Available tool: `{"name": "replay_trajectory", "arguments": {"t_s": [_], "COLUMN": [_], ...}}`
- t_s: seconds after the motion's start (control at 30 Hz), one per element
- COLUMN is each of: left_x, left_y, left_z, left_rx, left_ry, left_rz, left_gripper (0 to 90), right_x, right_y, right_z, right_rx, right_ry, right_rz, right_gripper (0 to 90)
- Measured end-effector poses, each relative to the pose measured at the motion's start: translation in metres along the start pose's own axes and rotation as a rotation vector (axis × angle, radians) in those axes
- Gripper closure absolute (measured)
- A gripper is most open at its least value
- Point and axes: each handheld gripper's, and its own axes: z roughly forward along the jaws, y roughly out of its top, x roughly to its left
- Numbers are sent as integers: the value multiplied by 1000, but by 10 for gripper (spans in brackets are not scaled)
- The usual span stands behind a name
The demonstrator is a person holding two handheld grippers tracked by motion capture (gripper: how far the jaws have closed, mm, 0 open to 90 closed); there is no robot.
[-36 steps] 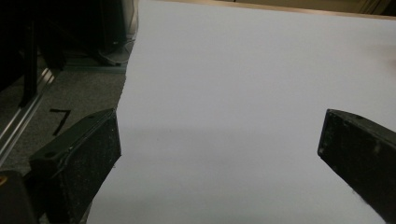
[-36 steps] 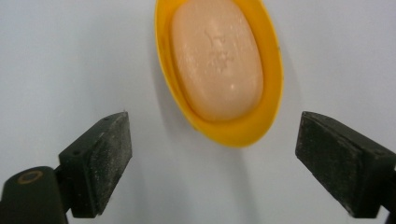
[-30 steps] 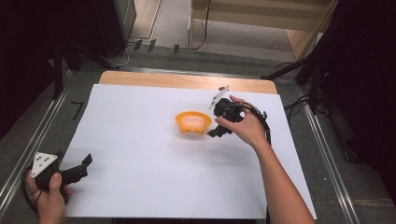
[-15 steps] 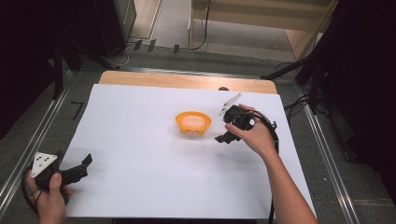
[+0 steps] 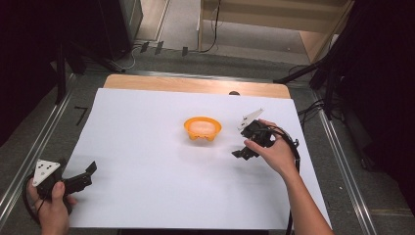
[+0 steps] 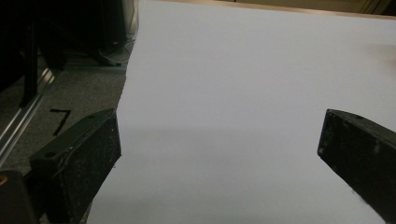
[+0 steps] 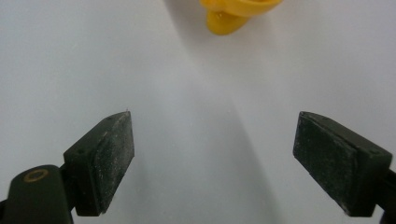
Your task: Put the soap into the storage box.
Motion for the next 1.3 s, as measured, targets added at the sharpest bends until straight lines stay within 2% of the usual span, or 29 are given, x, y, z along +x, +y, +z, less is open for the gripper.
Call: {"name": "replay_trajectory", "arguments": {"t_s": [0.13,0.4,0.6,0.8,1.07,1.13,1.3], "left_x": [0,0,0,0,-1,-1,-1], "left_y": [0,0,0,0,0,0,0], "left_z": [0,0,0,0,0,0,0], "left_rx": [-1,-1,0,1,0,0,1], "left_ry": [0,2,3,3,4,5,5], "left_rz": [0,1,2,3,4,4,4], "left_gripper": [2,2,2,2,2,2,2], "right_x": [2,9,11,13,19,20,23], "right_y": [-9,-37,-58,-73,-103,-107,-125], "right_z": [-2,-10,-16,-17,-22,-23,-27], "right_rx": [-15,-95,-151,-175,-241,-243,-289], "right_ry": [-1,-40,-50,-53,-69,-74,-100], "right_rz": [19,79,125,134,192,188,217], "right_gripper": [131,135,135,133,133,133,134]}}
